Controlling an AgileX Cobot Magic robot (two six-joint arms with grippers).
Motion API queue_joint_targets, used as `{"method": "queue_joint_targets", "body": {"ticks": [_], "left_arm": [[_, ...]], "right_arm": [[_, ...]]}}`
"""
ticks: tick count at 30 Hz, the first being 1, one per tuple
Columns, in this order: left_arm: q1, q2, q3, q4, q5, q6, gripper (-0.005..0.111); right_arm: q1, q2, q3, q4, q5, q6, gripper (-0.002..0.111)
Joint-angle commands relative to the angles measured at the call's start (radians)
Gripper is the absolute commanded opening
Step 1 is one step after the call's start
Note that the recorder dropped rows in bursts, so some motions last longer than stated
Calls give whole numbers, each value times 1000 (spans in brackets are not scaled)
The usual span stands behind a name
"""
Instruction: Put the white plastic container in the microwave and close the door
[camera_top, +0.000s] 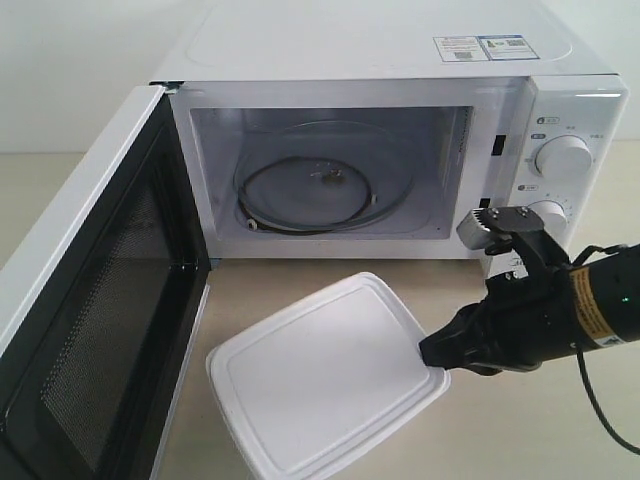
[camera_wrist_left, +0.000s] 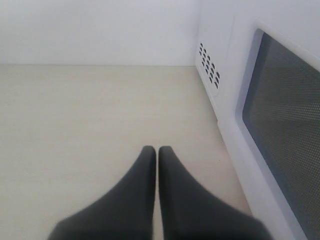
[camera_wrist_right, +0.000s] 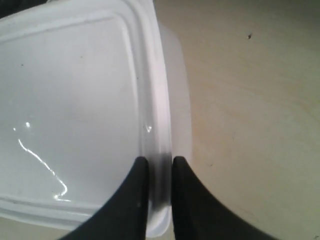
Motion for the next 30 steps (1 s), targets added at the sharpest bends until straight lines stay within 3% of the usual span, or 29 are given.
{"method": "queue_joint_targets", "body": {"ticks": [1,5,8,10,17,23,30], "left_arm": [[2,-3,4,2,0,-9,4],[2,-3,4,2,0,-9,4],[2,-3,4,2,0,-9,4],[2,-3,4,2,0,-9,4],[2,-3,4,2,0,-9,4],[2,-3,4,2,0,-9,4],[2,-3,4,2,0,-9,4]], "right_arm": [[-6,5,-43,-40,-11,37,0],[-6,5,-64,-40,-9,61,11],[-6,5,-64,-40,10,61,37],[-6,5,-64,-40,42,61,46],[-6,-16,-64,-40,106,125,41],[-6,-126,-50,-40,71,187,1],[-6,-217,104,-40,37,214,0]]}}
